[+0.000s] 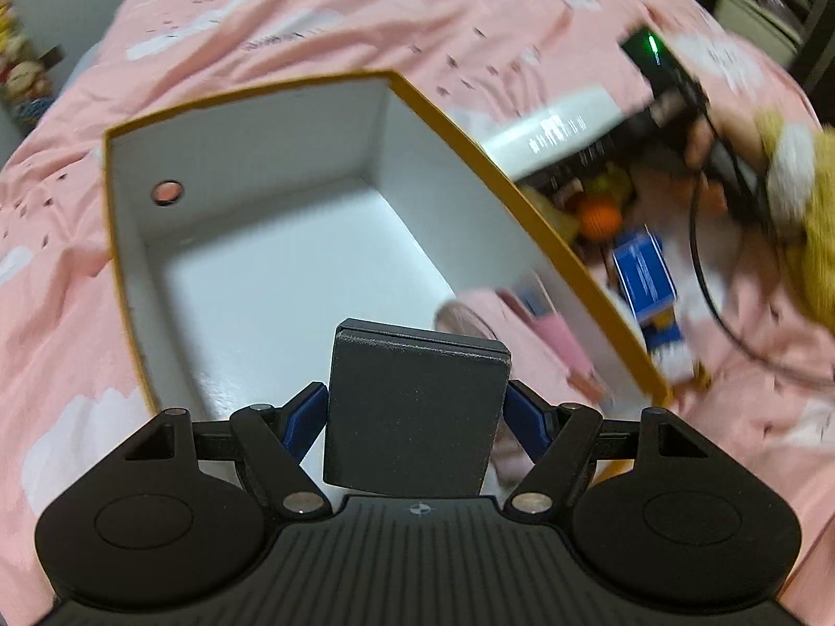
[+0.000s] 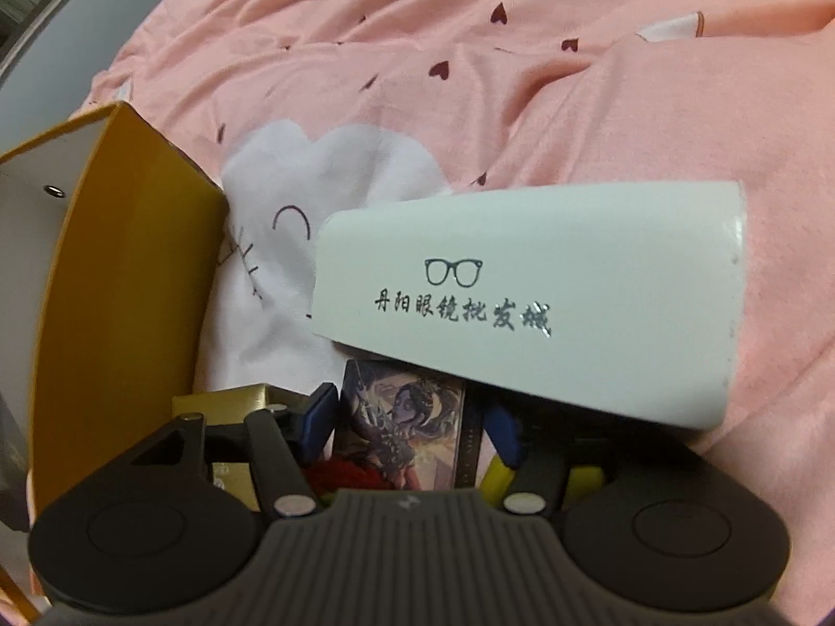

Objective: Organize objects
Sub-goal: 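Place the black box into the orange box with the left tool while the right tool holds the card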

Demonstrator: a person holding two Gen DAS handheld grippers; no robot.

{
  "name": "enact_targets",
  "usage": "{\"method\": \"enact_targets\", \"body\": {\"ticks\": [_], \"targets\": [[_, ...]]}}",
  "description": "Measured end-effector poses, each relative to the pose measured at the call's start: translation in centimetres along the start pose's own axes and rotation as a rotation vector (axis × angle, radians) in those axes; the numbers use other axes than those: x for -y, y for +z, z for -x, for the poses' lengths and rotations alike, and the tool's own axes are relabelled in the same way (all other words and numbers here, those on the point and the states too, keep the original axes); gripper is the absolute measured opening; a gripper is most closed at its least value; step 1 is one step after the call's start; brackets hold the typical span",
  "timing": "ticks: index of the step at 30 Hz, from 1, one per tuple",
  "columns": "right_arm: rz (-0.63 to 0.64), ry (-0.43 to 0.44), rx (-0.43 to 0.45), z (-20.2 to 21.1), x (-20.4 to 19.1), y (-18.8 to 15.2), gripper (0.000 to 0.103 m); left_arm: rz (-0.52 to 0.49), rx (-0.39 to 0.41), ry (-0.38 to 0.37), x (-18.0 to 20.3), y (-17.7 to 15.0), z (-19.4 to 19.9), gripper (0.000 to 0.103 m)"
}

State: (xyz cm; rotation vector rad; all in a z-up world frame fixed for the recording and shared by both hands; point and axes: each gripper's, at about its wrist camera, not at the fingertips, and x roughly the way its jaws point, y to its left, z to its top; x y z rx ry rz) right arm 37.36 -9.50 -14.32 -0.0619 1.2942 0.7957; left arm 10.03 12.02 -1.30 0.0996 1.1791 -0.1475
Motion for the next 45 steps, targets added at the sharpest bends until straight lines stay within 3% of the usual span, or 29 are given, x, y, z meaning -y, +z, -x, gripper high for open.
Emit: {"method": "enact_targets", "body": {"ticks": [3, 4, 5, 7, 13, 17, 25, 31, 35, 39, 42, 45], "targets": [[0.002, 0.001, 0.019, 1.1, -0.3, -0.4, 0.061, -0.076, -0.024, -0.020, 0.6, -0.2, -0.5, 0.085], [0.005, 0.001, 0.026, 1.7, -0.4, -0.5, 0.044, -0.097, -0.024, -0.029, 0.7, -0.2, -0.6, 0.085], [0.007, -0.005, 0.038, 2.2, -0.6, -0.7, 0.035, -0.117, -0.023, -0.037, 0.8, -0.3, -0.7, 0.085], [-0.024, 0.034, 0.047, 3.6, -0.2, -0.8, 0.030, -0.162, -0.022, -0.051, 0.9, -0.5, -0.9, 0.085], [-0.026, 0.063, 0.058, 4.9, -0.5, -1.6, 0.027, -0.265, -0.072, -0.116, 1.0, -0.5, -2.6, 0.085], [-0.019, 0.058, 0.066, 4.6, -0.9, -1.8, 0.027, -0.312, -0.134, -0.115, 1.3, 0.0, -3.7, 0.084], [-0.017, 0.056, 0.053, 4.2, -1.0, -1.9, 0.029, -0.288, -0.187, -0.193, 0.8, 1.0, -4.6, 0.091], [-0.017, 0.040, 0.060, 3.8, -1.3, -2.5, 0.026, -0.140, -0.177, -0.229, -0.3, 1.0, -4.1, 0.094], [0.031, 0.023, 0.087, 4.9, -2.4, -2.8, 0.025, 0.055, -0.152, -0.258, -1.8, 1.0, -3.4, 0.095], [0.059, 0.011, 0.118, 6.1, -3.5, -2.8, 0.024, 0.247, -0.119, -0.339, -3.5, 0.7, -3.4, 0.096], [0.098, -0.016, 0.164, 7.2, -4.6, -2.9, 0.024, 0.403, -0.108, -0.347, -4.5, 0.5, -3.6, 0.096], [0.129, -0.044, 0.199, 8.2, -5.6, -3.0, 0.024, 0.509, -0.134, -0.288, -4.6, 0.4, -3.9, 0.096]]}}
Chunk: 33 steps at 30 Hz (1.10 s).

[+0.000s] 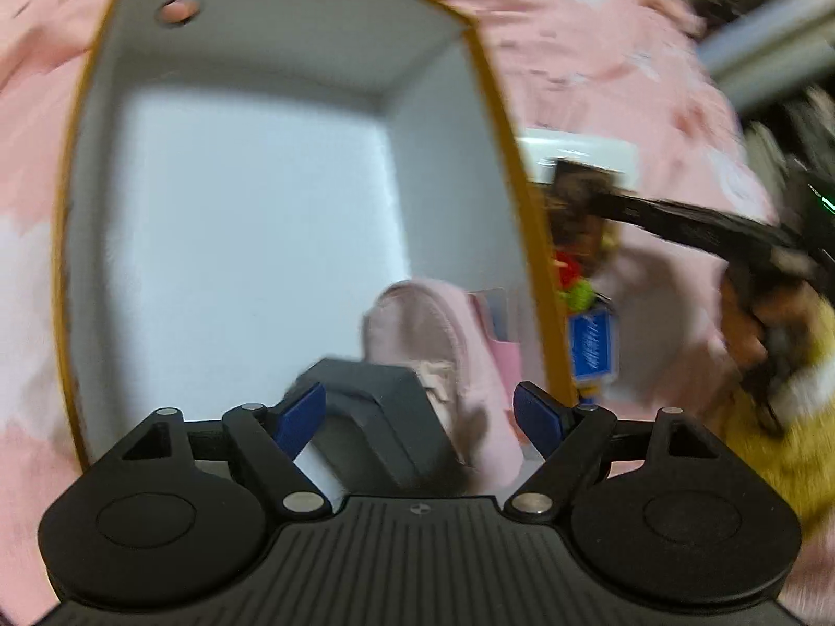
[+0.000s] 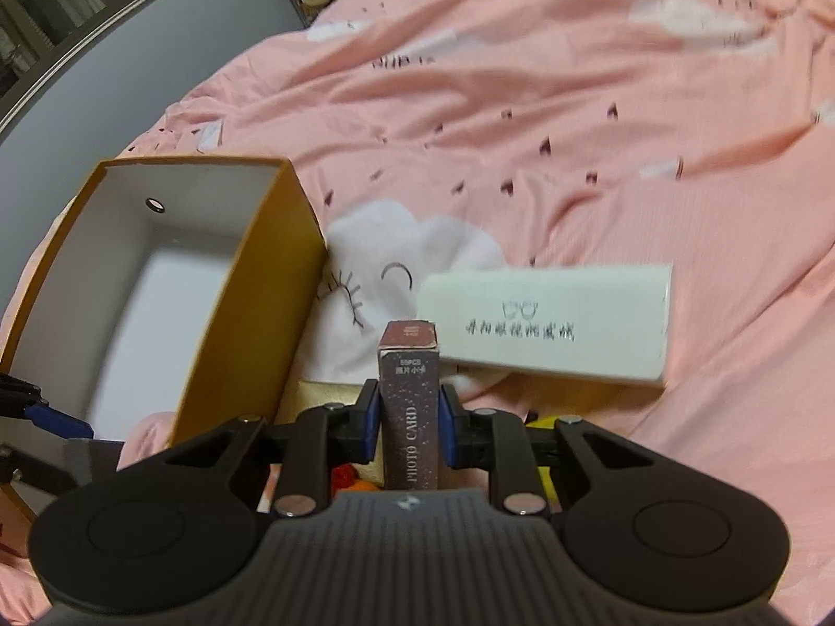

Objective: Organize objects
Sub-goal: 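Place the black box into the orange box with the left tool while the right tool holds the card, then lower the brown photo card into the orange box with the right tool and release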

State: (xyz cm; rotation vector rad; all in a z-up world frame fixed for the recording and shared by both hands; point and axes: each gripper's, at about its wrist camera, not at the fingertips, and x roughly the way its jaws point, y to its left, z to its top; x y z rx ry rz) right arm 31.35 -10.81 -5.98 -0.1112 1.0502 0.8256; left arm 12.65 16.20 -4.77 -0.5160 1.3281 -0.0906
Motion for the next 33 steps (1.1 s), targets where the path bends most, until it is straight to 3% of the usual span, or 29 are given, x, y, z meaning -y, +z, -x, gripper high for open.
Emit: {"method": "enact_targets", "body": {"ticks": [2, 6, 8, 11, 13, 18, 20, 25, 31, 33], "targets": [[0.025, -0.018, 0.022, 0.6, -0.6, 0.0, 0.024, 0.073, -0.004, 0.022, 0.0, -0.3, -0.4, 0.094], [0.042, -0.040, 0.054, 1.9, -1.4, 0.0, 0.024, 0.033, 0.051, 0.085, 0.5, -1.4, -0.1, 0.090], [0.036, -0.044, 0.069, 2.7, -1.8, 0.0, 0.024, 0.027, 0.064, 0.061, 0.3, -1.7, 0.1, 0.076], [0.036, -0.037, 0.105, 4.1, -2.7, 0.0, 0.024, 0.053, 0.074, 0.022, -0.4, -1.8, -0.1, 0.072], [0.045, -0.025, 0.128, 5.1, -3.5, -0.1, 0.024, 0.034, 0.087, 0.021, -0.4, -1.9, -0.2, 0.062], [0.075, 0.026, 0.156, 6.9, -5.8, -0.6, 0.024, -0.036, 0.017, -0.009, -0.3, -2.0, -0.6, 0.060], [0.072, 0.067, 0.160, 7.4, -6.6, -0.7, 0.024, -0.019, 0.023, -0.015, -0.6, -2.3, -0.6, 0.059], [0.050, 0.151, 0.151, 7.8, -8.9, -1.1, 0.024, -0.016, 0.168, 0.003, -0.3, -4.3, 0.4, 0.060], [0.003, 0.240, 0.091, 6.6, -11.0, -1.6, 0.024, -0.051, 0.451, 0.015, 1.1, -6.8, 4.0, 0.064], [-0.005, 0.282, 0.067, 6.3, -11.9, -1.7, 0.024, -0.053, 0.521, 0.058, 1.1, -7.4, 5.4, 0.065]]}}
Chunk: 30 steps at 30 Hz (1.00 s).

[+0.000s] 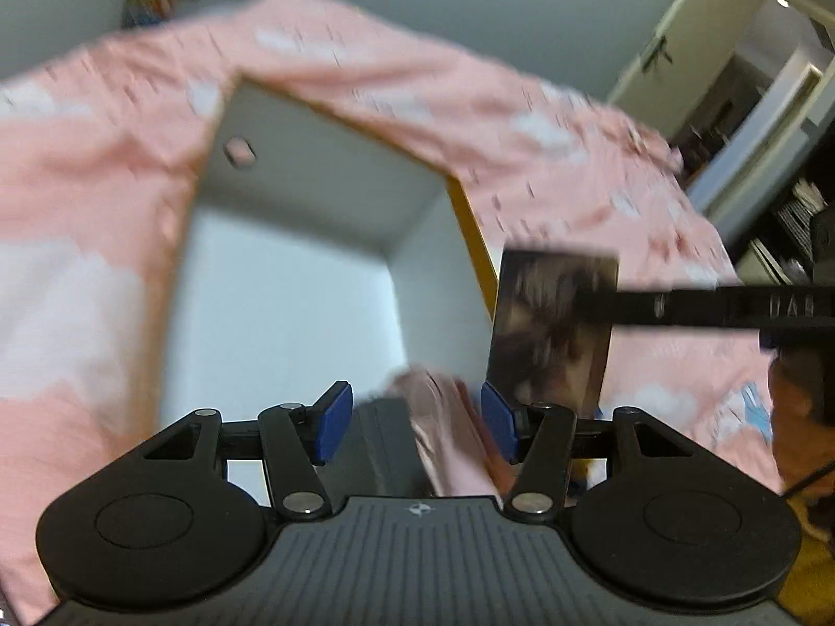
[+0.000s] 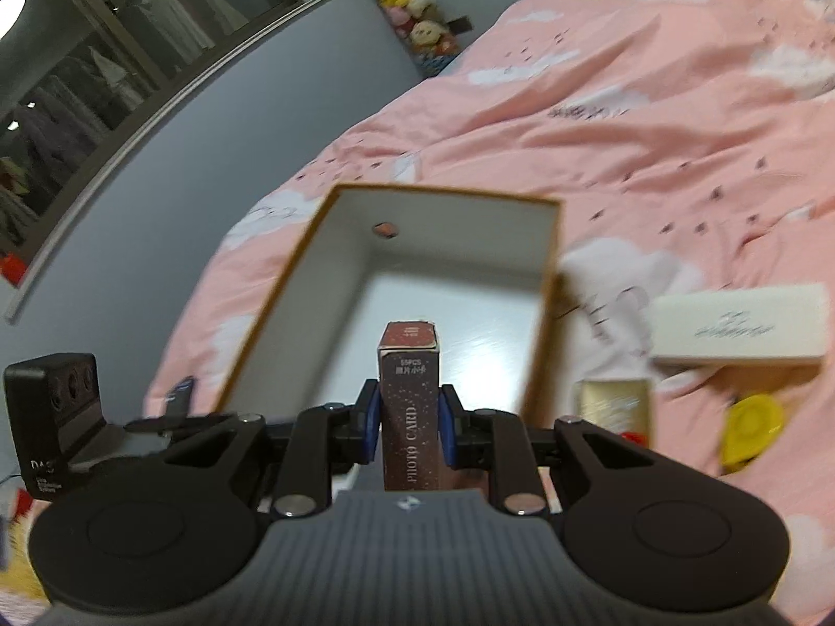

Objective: Organize objects
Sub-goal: 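Lower the brown photo card into the orange box with the right tool and release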

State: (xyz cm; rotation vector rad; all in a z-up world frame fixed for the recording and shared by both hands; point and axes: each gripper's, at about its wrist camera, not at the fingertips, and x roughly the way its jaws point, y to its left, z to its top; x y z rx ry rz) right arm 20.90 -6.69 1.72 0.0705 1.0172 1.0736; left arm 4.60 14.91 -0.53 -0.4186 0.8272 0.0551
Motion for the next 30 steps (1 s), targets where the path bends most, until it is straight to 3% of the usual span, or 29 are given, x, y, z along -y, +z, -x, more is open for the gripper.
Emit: {"method": "enact_targets", "body": {"ticks": [3, 9, 20, 30], "targets": [[-0.019, 0.053, -0.041, -0.9, -1.3, -0.2, 0.024, 0.000, 0.045, 0.060, -0.5, 0.5, 1.1, 0.065], [-0.048, 0.089, -0.134, -4.1, -3.2, -0.6, 0.024, 0.079, 0.059, 0.036, -2.6, 1.2, 2.1, 0.065], [-0.043, -0.011, -0.277, -9.7, -5.0, -2.0, 0.024, 0.116, 0.060, -0.001, -3.2, 1.3, 2.1, 0.065], [0.018, -0.067, -0.310, -11.5, -6.0, -2.5, 0.026, 0.135, 0.008, -0.038, -3.1, 1.7, 0.3, 0.065]]}}
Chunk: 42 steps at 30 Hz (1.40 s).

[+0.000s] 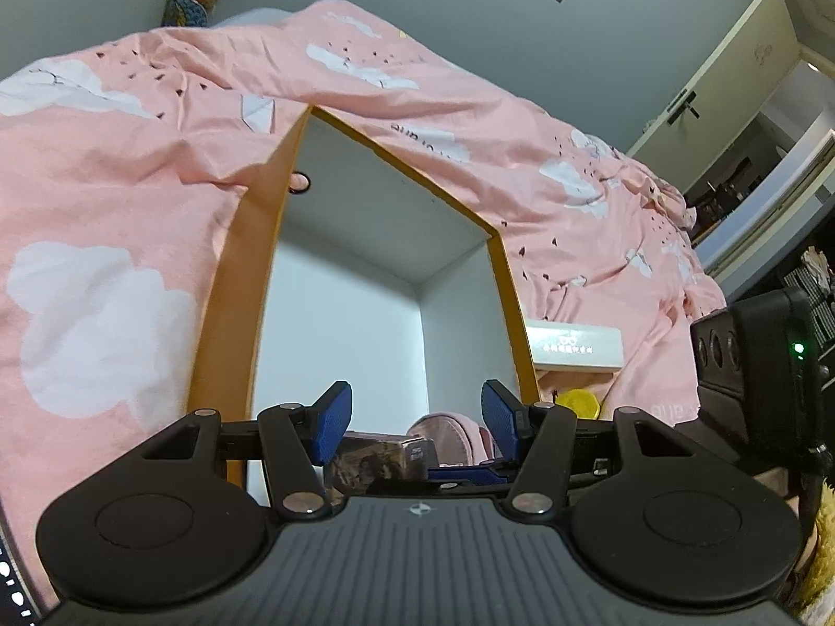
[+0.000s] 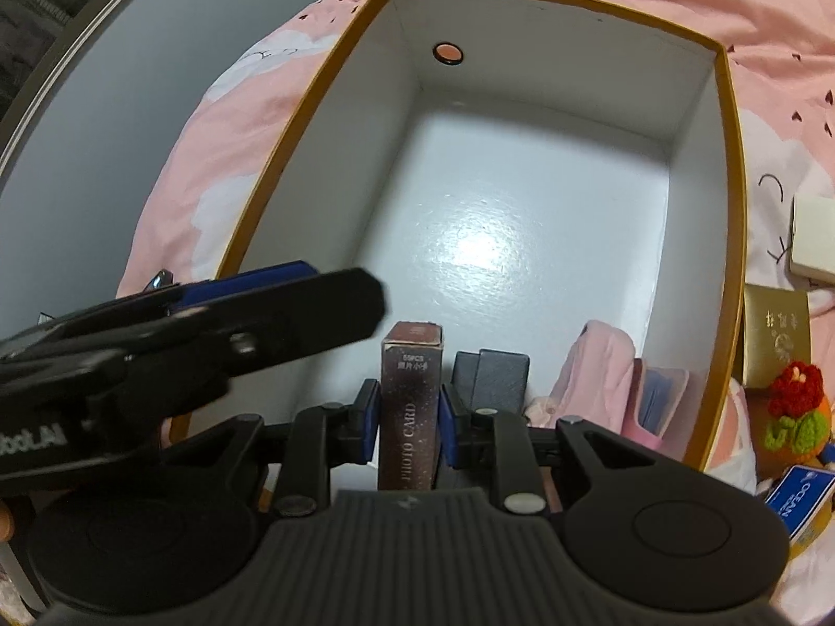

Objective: Organize objects
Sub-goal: 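Lower the brown photo card into the orange box with the right tool and release, then withdraw both tools from the box toward the gold box and yarn ball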

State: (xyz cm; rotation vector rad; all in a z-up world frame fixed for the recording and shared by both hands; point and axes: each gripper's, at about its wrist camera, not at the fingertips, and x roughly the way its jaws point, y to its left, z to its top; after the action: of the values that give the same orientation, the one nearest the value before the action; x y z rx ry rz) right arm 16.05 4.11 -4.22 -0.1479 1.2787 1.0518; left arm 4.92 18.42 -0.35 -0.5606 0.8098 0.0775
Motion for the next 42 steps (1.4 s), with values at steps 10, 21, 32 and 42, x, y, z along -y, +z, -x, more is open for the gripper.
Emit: {"method": "enact_targets", "body": {"ticks": [10, 21, 32, 42], "targets": [[0.098, -0.025, 0.010, 1.0, -0.1, -0.6, 0.028, -0.053, -0.028, 0.031, 1.0, 0.1, -0.7, 0.065], [0.484, -0.092, 0.078, 3.1, -0.3, -0.7, 0.029, -0.146, -0.101, 0.041, 3.7, 0.4, -2.8, 0.064], [0.382, 0.035, 0.056, -0.1, 3.0, 1.1, 0.035, -0.037, -0.236, 0.118, 1.1, 0.7, -7.6, 0.064], [0.297, 0.140, -0.039, -0.2, 4.2, 1.3, 0.027, -0.095, -0.279, 0.113, 1.2, 1.2, -9.2, 0.064]]}}
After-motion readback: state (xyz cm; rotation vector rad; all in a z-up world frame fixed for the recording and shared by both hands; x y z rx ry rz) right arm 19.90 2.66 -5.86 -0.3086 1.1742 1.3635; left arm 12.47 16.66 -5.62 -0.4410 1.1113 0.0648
